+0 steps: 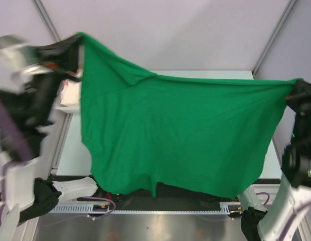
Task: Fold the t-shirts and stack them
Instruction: Flatten the tshirt out
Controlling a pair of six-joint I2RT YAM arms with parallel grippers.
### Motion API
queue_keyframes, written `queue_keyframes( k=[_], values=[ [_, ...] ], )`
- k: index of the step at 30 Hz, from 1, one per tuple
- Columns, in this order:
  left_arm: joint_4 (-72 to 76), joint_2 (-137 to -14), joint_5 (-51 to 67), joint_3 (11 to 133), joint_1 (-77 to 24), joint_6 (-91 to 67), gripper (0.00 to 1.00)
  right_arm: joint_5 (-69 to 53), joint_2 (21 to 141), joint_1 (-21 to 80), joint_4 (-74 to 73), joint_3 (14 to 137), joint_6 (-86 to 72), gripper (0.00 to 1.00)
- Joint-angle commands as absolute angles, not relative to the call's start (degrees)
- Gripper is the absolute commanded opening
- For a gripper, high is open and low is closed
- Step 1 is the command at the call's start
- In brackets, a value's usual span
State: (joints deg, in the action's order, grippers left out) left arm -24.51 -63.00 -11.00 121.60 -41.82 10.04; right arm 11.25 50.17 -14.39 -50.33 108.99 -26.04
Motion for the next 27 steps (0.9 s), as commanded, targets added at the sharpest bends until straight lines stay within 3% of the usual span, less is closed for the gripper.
queue_keyframes(
  k=[1, 3, 6, 12, 18, 27],
  values=[
    [-13.66, -69.25, -19.31, 108.94, -41.66, 15.72, 0.01, 15.37, 54.84, -14.77, -41.86, 95.49, -23.91, 0.00],
    [-6.19, -70.13, -21.87, 96.23, -41.40, 18.01, 0.01, 16.17, 55.72, -14.77, -35.96, 85.05, -24.34, 0.00],
    [3.76, -76.27, -23.90, 87.05, -40.70, 19.42, 0.01, 16.08, 58.79, -14.68, -26.75, 74.91, -25.66, 0.00],
    [14.67, -100.69, -28.73, 83.14, -39.55, 20.57, 0.00, 17.14, 74.86, -14.85, -9.77, 59.59, -27.33, 0.00],
    [8.99, -123.97, -33.21, 99.10, -36.22, 17.50, 0.00, 13.29, 98.93, -16.70, -5.88, 68.88, -26.63, 0.00],
    [-3.86, -132.27, -30.50, 113.81, -34.98, 11.34, 0.00, 7.47, 114.60, -18.10, -14.76, 87.79, -23.47, 0.00]
  ],
)
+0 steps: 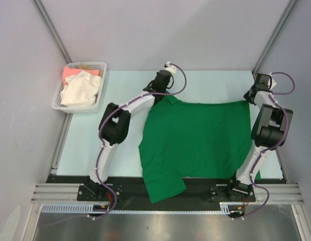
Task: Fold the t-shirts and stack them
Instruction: Flatten the tshirt out
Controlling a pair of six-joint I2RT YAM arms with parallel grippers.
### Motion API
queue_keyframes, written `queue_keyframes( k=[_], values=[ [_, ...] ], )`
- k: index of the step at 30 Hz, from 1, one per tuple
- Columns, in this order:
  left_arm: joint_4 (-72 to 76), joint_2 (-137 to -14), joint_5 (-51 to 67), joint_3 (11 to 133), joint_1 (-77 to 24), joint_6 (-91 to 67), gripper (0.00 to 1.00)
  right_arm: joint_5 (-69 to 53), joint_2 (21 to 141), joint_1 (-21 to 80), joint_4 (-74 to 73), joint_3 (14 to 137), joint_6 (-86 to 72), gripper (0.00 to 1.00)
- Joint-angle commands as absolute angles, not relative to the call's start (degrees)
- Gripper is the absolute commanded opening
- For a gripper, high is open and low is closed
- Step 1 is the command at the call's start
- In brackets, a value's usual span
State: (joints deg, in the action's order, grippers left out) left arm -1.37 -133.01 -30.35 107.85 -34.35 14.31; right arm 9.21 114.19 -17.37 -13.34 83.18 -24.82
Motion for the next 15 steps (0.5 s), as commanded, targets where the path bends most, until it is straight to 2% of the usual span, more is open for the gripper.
queue_keyframes(
  k=[1, 5, 11, 15],
  values=[
    [-3.95, -131.75, -30.24, 113.47, -34.89, 10.55, 0.00, 7.12, 114.87, -18.37, -15.55, 88.41, -23.55, 0.00],
    [-2.64, -131.48, -30.15, 112.76, -34.19, 9.49, 0.00, 3.62, 117.94, -20.21, -17.31, 92.10, -24.70, 0.00],
    [-7.81, -133.24, -25.51, 118.56, -33.75, 8.27, 0.00, 2.37, 123.83, -20.39, -25.83, 100.71, -24.96, 0.00],
    [-10.71, -131.32, -21.46, 119.09, -33.84, 2.74, 0.00, 4.21, 121.21, -21.27, -27.25, 100.11, -26.01, 0.00]
  ],
)
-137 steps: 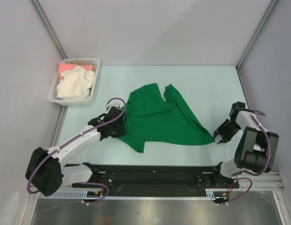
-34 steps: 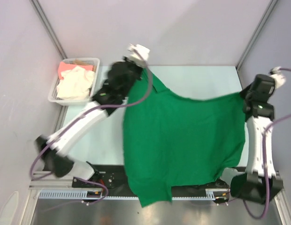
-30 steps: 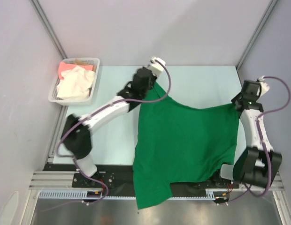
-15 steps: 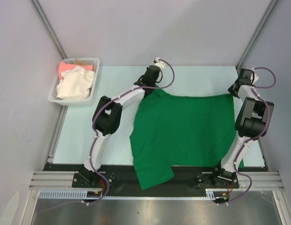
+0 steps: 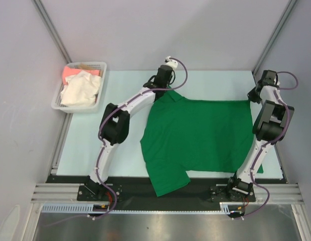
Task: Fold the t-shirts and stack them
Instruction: Flatten the tshirt out, then fold the tshirt
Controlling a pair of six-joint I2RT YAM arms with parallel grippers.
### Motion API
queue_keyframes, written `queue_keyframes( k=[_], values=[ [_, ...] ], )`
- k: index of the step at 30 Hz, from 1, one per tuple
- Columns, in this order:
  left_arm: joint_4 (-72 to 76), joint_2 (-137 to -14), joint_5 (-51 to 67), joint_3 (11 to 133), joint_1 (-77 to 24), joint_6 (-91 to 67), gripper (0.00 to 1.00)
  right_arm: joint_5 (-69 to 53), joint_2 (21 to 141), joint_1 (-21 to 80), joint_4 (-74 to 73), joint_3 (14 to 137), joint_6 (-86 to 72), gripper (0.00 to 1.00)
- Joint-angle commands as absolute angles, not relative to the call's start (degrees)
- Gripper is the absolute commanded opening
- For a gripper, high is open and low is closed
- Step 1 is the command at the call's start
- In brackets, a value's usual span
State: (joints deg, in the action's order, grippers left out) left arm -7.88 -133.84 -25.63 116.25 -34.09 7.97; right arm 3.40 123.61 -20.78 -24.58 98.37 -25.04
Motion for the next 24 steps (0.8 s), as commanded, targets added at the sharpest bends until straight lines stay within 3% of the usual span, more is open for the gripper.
queue_keyframes(
  k=[1, 6, 14, 20, 24],
  values=[
    [-10.90, -129.74, -21.45, 118.66, -33.84, 0.46, 0.00, 3.96, 120.59, -21.53, -26.99, 99.76, -26.45, 0.00],
    [-12.13, -122.09, -33.79, 114.80, -34.62, -6.33, 0.00, 5.62, 115.59, -21.97, -28.39, 98.27, -27.60, 0.00],
    [1.38, -106.37, -45.52, 103.11, -39.28, 6.93, 0.00, 7.38, 104.51, -22.24, -26.55, 89.22, -26.90, 0.00],
    [5.53, -106.78, -41.93, 97.39, -40.08, 9.57, 0.00, 7.73, 102.56, -22.41, -24.00, 84.99, -27.60, 0.00],
    [4.50, -116.96, -40.77, 105.24, -38.77, 12.83, 0.01, 6.77, 106.33, -22.41, -22.15, 86.22, -28.83, 0.00]
  ],
)
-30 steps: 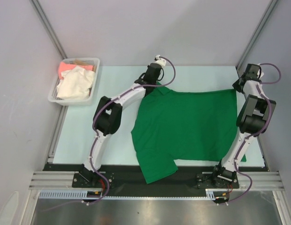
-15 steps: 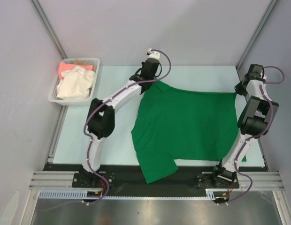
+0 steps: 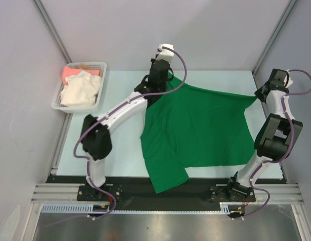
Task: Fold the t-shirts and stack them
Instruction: Fold the tshirt
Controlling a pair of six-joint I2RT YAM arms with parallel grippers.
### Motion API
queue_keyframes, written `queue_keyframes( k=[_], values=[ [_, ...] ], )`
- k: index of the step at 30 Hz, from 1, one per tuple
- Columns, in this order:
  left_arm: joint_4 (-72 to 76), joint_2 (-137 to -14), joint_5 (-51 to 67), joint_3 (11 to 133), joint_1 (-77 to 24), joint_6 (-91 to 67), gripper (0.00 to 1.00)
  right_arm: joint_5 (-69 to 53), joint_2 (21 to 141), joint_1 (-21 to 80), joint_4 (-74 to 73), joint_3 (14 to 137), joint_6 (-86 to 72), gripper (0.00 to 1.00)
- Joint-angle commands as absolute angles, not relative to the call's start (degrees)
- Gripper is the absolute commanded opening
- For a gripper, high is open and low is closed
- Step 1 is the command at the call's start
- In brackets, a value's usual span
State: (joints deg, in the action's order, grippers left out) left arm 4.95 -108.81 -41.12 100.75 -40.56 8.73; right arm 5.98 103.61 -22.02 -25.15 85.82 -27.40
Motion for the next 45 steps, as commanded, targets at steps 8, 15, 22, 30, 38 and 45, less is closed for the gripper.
queue_keyframes(
  k=[8, 15, 22, 30, 38, 45],
  values=[
    [-3.96, -136.92, -44.32, 124.10, -35.51, 12.39, 0.00, 6.33, 118.29, -21.80, -21.09, 95.61, -28.48, 0.00],
    [-7.20, -137.11, -40.08, 124.02, -35.33, 7.92, 0.00, 4.75, 121.38, -21.71, -22.50, 99.75, -26.82, 0.00],
    [-22.92, -131.41, -29.64, 123.13, -35.33, -4.55, 0.00, 2.46, 123.40, -21.71, -29.44, 103.27, -26.46, 0.00],
    [-40.86, -126.13, -17.41, 120.33, -34.55, -20.10, 0.00, 1.76, 124.80, -22.67, -36.91, 103.36, -24.70, 0.00],
    [-37.37, -119.45, -17.85, 111.62, -29.01, -21.89, 0.00, -5.45, 126.38, -21.19, -35.68, 105.02, -22.94, 0.00],
    [-35.59, -120.84, -17.67, 116.70, -24.61, -20.21, 0.00, -7.29, 129.37, -19.16, -35.42, 111.78, -25.22, 0.00]
  ],
)
